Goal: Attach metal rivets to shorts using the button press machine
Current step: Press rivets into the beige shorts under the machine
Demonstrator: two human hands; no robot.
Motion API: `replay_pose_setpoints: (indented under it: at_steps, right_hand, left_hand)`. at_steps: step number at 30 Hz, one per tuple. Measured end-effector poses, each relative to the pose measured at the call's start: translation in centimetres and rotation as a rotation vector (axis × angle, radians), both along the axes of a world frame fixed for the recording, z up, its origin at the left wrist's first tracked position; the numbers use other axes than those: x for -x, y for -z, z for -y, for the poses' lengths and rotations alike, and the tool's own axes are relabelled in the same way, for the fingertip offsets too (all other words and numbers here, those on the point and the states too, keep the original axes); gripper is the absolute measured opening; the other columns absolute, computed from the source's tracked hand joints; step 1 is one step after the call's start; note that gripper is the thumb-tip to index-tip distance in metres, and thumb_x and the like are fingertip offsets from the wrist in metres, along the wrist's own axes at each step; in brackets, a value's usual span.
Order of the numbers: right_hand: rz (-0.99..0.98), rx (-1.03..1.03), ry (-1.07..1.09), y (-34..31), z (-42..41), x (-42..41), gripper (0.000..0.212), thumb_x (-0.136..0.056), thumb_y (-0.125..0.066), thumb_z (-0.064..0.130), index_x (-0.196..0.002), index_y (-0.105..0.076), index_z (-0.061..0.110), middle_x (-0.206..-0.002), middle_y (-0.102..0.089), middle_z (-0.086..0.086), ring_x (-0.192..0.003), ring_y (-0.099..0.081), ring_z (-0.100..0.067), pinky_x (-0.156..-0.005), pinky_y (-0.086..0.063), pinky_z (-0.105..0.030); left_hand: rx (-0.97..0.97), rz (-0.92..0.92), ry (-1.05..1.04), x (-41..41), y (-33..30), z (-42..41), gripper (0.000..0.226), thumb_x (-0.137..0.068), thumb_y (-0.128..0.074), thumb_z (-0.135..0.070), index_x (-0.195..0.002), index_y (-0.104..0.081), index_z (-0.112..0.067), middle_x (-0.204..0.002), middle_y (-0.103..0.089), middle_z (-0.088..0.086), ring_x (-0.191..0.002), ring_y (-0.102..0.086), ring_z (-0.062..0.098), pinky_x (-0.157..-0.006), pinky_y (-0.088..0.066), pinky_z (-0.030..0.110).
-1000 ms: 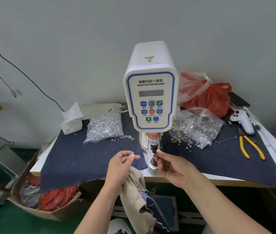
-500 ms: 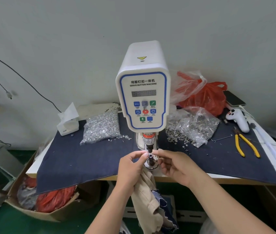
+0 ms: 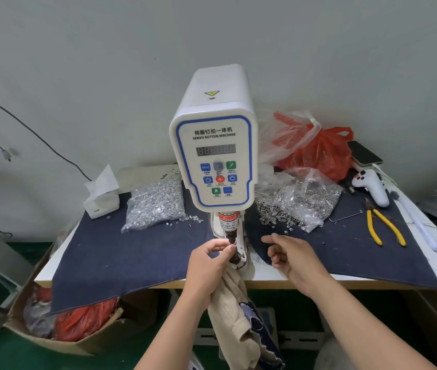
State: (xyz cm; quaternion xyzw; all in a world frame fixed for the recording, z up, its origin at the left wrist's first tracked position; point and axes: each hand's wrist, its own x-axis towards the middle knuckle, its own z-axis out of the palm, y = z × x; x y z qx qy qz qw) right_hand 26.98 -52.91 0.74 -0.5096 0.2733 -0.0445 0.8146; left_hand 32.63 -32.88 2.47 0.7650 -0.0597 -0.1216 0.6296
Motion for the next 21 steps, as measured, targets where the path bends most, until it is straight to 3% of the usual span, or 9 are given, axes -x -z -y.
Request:
replay_pose_setpoints:
  at_steps: [7, 11, 16, 19, 21]
  right_hand:
    - [0.022, 0.001, -0.013, -0.2, 0.1, 0.2, 0.026, -0.105, -0.055, 0.018, -0.104, -0.075, 0.001, -0.064, -0.062, -0.006, -0.051, -0.051, -0.012, -0.047, -0.043, -0.022]
    - [0.027, -0.008, -0.008, 0.0, 0.1, 0.3, 0.027, -0.105, -0.055, 0.019, -0.105, -0.075, 0.001, -0.064, -0.062, -0.007, -0.052, -0.051, -0.011, -0.048, -0.044, -0.022]
    - [0.023, -0.011, -0.011, 0.2, 0.2, 0.2, 0.028, -0.106, -0.055, 0.02, -0.104, -0.076, 0.002, -0.066, -0.062, -0.007, -0.051, -0.052, -0.011, -0.048, -0.044, -0.022]
    - [0.021, 0.031, -0.018, -0.1, 0.0, 0.3, 0.026, -0.106, -0.055, 0.019, -0.105, -0.075, 0.002, -0.066, -0.063, -0.007, -0.052, -0.051, -0.012, -0.049, -0.043, -0.024]
    - [0.037, 0.153, -0.061, -0.6, -0.5, 0.8, 0.024, -0.104, -0.057, 0.019, -0.105, -0.076, 0.007, -0.068, -0.064, -0.006, -0.055, -0.052, -0.012, -0.052, -0.043, -0.024]
  left_hand:
    - [-0.057, 0.083, 0.011, 0.1, -0.6, 0.1, 0.005, -0.093, -0.08, -0.024, -0.09, -0.08, -0.029, -0.088, -0.077, -0.018, -0.091, -0.072, 0.002, -0.07, -0.048, 0.007]
    - [-0.095, 0.106, 0.002, 0.1, -0.7, 0.3, 0.003, -0.092, -0.08, -0.025, -0.091, -0.079, -0.027, -0.088, -0.077, -0.015, -0.094, -0.071, 0.004, -0.077, -0.048, 0.017]
    - [-0.09, 0.1, 0.037, 0.3, -1.0, 0.0, 0.024, -0.093, -0.078, -0.028, -0.104, -0.065, -0.045, -0.092, -0.074, -0.025, -0.093, -0.065, -0.014, -0.079, -0.044, 0.012]
    - [-0.028, 0.006, -0.028, 0.1, -1.2, -0.4, 0.012, -0.096, -0.07, -0.03, -0.103, -0.072, -0.04, -0.105, -0.076, -0.018, -0.098, -0.068, -0.005, -0.079, -0.047, 0.017]
    - [0.133, -0.115, -0.098, 0.3, -1.5, -1.4, 0.013, -0.092, -0.063, -0.032, -0.091, -0.076, -0.032, -0.102, -0.076, -0.015, -0.094, -0.067, 0.007, -0.079, -0.046, 0.027]
